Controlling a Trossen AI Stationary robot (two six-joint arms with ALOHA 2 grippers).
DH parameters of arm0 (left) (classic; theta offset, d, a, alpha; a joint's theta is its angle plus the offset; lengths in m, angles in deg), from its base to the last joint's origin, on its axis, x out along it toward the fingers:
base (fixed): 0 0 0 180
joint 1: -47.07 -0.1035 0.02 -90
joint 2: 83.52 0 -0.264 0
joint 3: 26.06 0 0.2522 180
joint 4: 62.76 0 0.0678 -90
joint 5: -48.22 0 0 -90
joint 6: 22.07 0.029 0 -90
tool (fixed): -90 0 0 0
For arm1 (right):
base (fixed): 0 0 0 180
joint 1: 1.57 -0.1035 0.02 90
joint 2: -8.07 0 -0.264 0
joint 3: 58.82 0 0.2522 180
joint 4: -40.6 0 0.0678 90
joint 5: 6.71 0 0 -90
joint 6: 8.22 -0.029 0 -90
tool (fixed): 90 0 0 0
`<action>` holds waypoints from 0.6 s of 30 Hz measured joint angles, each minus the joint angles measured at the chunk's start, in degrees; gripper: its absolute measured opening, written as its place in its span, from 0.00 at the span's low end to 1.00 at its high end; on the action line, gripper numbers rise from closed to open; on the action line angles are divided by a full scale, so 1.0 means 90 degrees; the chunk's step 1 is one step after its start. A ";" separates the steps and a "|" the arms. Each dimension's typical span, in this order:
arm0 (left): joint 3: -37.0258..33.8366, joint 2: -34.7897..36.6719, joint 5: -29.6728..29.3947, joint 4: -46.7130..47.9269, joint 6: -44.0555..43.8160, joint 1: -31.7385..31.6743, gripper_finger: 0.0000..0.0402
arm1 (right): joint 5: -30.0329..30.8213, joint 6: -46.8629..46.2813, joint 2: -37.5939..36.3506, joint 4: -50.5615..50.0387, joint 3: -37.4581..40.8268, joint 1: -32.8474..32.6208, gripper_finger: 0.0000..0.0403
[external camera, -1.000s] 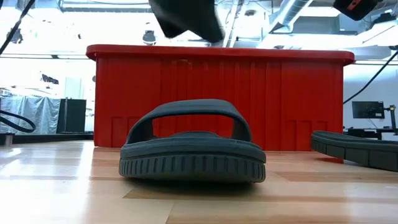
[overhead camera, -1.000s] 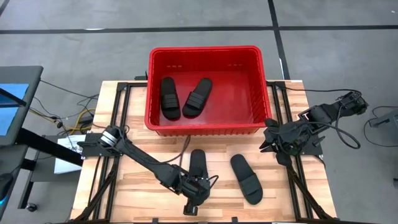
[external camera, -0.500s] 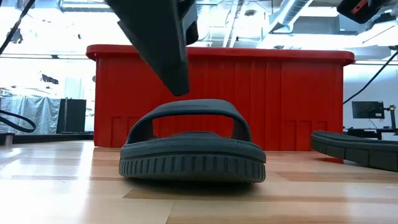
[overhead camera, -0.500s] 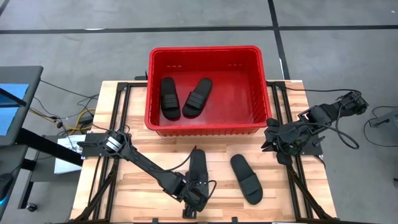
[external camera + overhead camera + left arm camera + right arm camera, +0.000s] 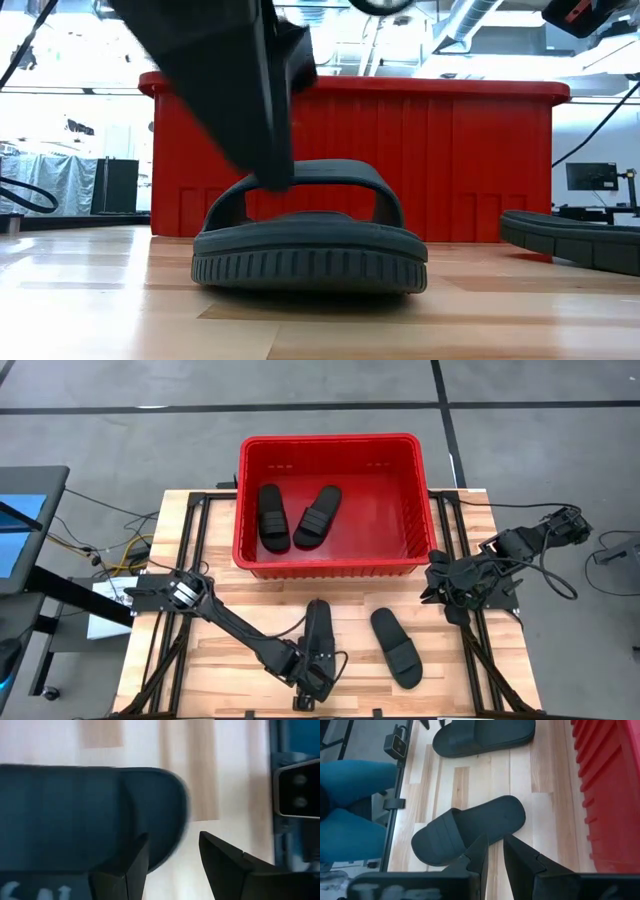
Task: Pick and place slides into bin
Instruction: Put the black slipper into the red bin
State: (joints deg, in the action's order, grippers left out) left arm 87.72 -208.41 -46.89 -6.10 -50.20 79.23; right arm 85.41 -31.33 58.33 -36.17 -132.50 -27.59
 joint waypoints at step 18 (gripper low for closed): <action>0.0040 -0.0739 -0.0374 -0.0182 0.0070 0.0021 0.41 | 0.0001 0.0063 0.0002 -0.0032 0.0000 0.0000 0.13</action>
State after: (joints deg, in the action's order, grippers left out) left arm 88.09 -215.06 -50.26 -7.74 -49.57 79.42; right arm 85.42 -30.76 58.35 -36.46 -132.50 -27.59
